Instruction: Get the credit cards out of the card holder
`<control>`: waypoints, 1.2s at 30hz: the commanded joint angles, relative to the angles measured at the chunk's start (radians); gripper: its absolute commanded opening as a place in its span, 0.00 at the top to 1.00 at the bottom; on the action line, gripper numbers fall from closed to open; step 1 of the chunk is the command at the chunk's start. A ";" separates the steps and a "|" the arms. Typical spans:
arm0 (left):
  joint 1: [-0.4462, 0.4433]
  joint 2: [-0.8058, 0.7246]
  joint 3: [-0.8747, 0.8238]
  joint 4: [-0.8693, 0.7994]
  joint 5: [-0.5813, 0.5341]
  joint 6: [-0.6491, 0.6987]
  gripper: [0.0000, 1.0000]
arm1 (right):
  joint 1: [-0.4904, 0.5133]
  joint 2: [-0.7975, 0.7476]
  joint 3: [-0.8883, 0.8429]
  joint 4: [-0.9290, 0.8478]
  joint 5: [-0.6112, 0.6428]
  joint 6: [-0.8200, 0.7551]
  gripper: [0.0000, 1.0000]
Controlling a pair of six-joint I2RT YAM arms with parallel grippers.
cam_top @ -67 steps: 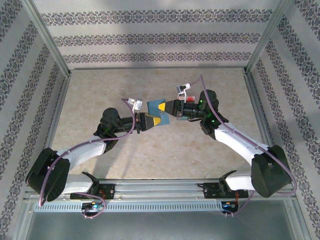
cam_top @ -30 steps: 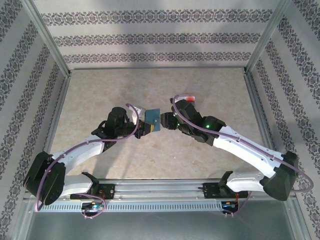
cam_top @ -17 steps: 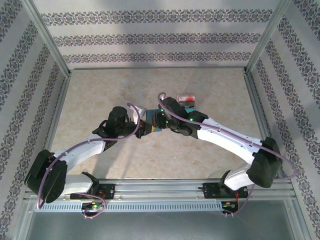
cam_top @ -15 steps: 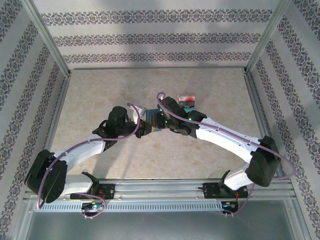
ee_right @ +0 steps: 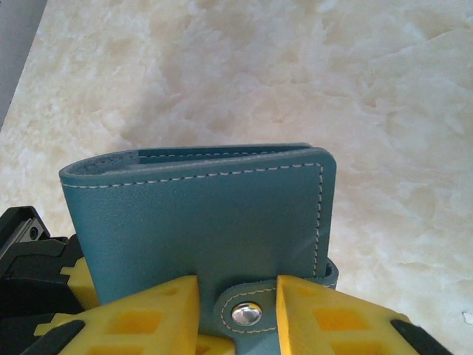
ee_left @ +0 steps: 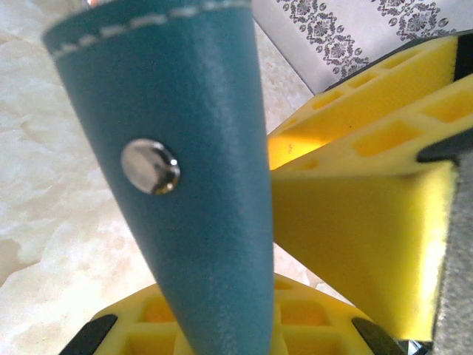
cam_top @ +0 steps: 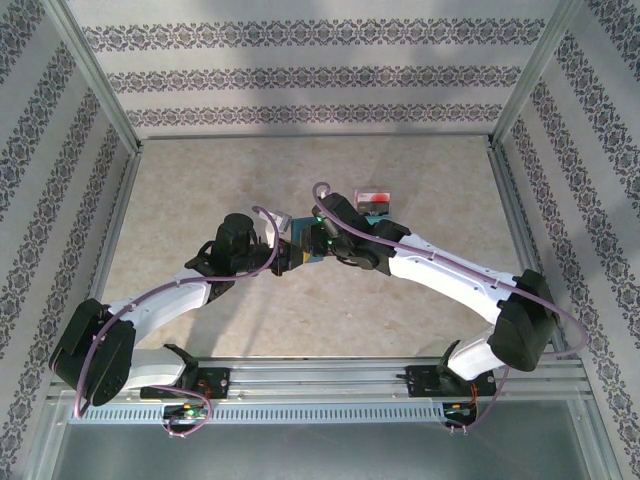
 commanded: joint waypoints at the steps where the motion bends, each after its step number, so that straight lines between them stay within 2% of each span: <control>1: -0.010 -0.034 0.013 0.126 0.046 0.001 1.00 | -0.003 0.029 -0.011 -0.029 0.042 0.016 0.69; 25: -0.008 -0.028 0.019 0.108 -0.004 -0.011 1.00 | -0.019 -0.011 -0.026 -0.077 0.084 0.001 1.00; 36: -0.008 -0.022 0.021 0.108 -0.015 -0.016 1.00 | -0.036 -0.043 -0.046 -0.076 0.078 -0.008 1.00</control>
